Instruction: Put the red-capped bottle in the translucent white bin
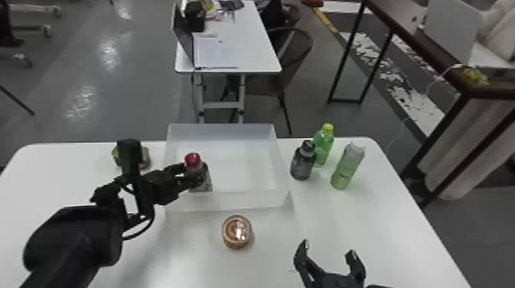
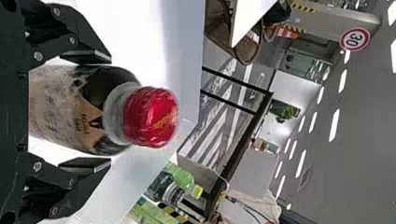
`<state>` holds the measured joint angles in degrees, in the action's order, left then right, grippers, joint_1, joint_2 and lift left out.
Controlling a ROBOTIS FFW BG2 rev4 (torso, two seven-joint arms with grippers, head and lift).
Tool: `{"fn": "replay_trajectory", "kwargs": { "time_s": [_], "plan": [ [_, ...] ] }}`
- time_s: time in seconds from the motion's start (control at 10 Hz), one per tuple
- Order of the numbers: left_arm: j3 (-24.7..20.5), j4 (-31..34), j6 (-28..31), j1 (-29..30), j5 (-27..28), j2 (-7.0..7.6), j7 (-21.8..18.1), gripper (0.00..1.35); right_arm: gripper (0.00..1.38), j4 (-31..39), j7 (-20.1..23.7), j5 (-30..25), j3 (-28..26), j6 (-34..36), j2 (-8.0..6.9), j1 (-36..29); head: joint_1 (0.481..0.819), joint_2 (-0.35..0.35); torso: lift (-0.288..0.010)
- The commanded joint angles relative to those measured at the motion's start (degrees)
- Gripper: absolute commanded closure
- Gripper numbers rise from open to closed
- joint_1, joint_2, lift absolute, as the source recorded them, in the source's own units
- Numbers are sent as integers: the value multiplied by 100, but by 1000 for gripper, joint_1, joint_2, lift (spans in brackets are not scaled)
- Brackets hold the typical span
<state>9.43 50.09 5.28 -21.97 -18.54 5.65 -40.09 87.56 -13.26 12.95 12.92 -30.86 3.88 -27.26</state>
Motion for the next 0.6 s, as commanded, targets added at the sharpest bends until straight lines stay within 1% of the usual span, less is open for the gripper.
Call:
{"fn": "replay_trajectory", "kwargs": {
  "time_s": [0.0,0.1,0.2,0.3,0.4,0.5],
  "plan": [
    [50,-17,-62,0,-194,-11,2,325,142,-2,7,15,0,1,-2,2,695,-125,-36],
    [129,-8,-176,9,-370,-3,2,269,142,-2,7,15,0,1,-2,2,695,-127,-36],
    [235,9,-325,9,-599,-3,-25,263,142,-2,7,32,0,1,-2,-7,695,-129,-36],
    [279,168,-387,35,-678,-3,-69,263,142,-2,16,32,0,1,-2,2,695,-134,-36],
    [226,616,-369,211,-651,24,-69,263,142,-2,25,32,0,1,-2,2,695,-142,-36],
    [32,1178,-264,501,-502,68,-51,263,142,-2,25,32,0,1,-2,2,695,-147,-36]
  ]
}}
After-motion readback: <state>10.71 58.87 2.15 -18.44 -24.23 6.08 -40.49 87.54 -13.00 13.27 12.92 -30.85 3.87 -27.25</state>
